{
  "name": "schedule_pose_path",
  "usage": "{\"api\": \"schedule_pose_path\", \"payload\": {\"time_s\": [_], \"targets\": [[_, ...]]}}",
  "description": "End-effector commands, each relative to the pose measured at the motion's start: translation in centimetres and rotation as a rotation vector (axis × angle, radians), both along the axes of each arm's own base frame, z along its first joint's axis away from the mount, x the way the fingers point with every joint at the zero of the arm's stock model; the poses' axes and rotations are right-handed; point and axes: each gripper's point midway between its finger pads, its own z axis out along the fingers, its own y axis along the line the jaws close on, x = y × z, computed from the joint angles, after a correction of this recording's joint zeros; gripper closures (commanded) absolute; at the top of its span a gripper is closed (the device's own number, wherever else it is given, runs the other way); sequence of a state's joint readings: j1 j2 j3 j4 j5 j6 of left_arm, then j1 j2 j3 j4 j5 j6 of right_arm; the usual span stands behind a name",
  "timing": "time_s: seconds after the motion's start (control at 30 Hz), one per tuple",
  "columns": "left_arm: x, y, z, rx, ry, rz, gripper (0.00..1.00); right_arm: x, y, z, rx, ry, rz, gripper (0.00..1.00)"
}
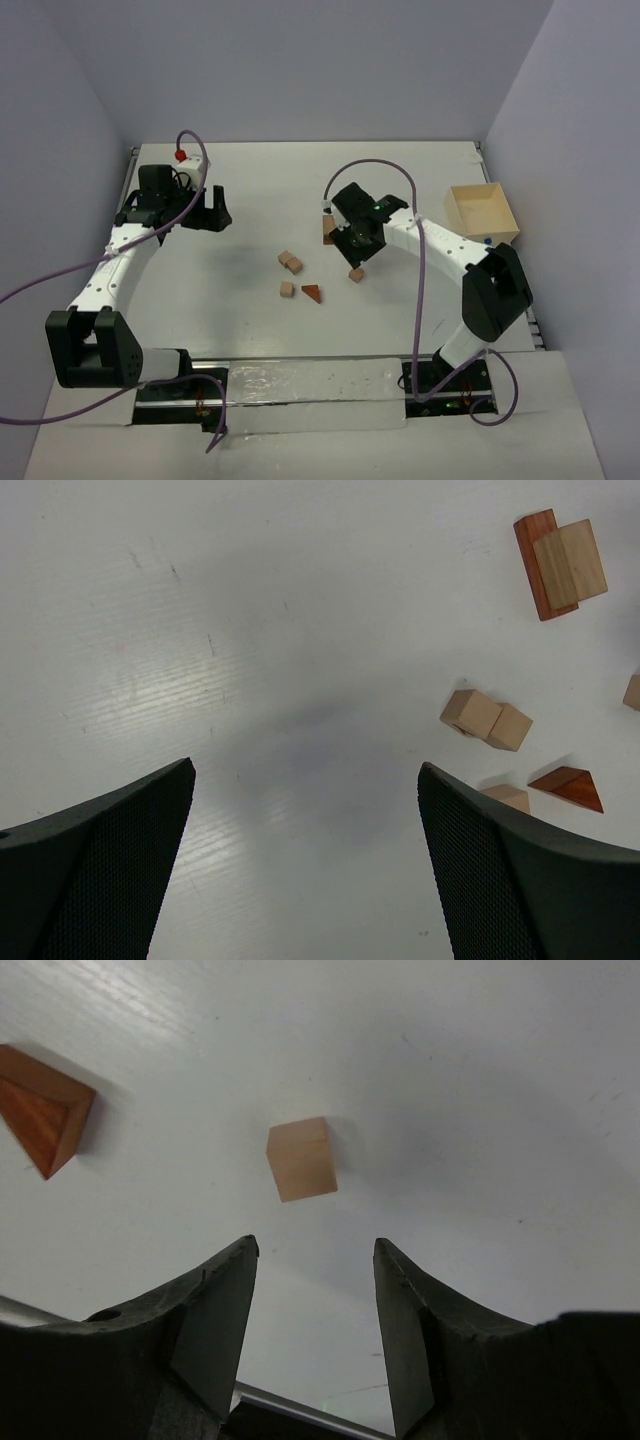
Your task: Build the wood block tower
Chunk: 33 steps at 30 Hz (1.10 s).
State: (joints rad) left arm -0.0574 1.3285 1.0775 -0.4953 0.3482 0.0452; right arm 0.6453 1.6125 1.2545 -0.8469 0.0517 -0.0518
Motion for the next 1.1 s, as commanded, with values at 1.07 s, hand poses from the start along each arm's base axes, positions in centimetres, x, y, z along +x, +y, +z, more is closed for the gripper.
{"api": "schedule_pose_path", "payload": {"time_s": [1.07], "targets": [[-0.1, 0.4, 0.1, 0.024, -0.023, 0.019, 0.01, 1.5, 1.1, -6.7, -0.083, 0.134, -0.03, 0.42]]}}
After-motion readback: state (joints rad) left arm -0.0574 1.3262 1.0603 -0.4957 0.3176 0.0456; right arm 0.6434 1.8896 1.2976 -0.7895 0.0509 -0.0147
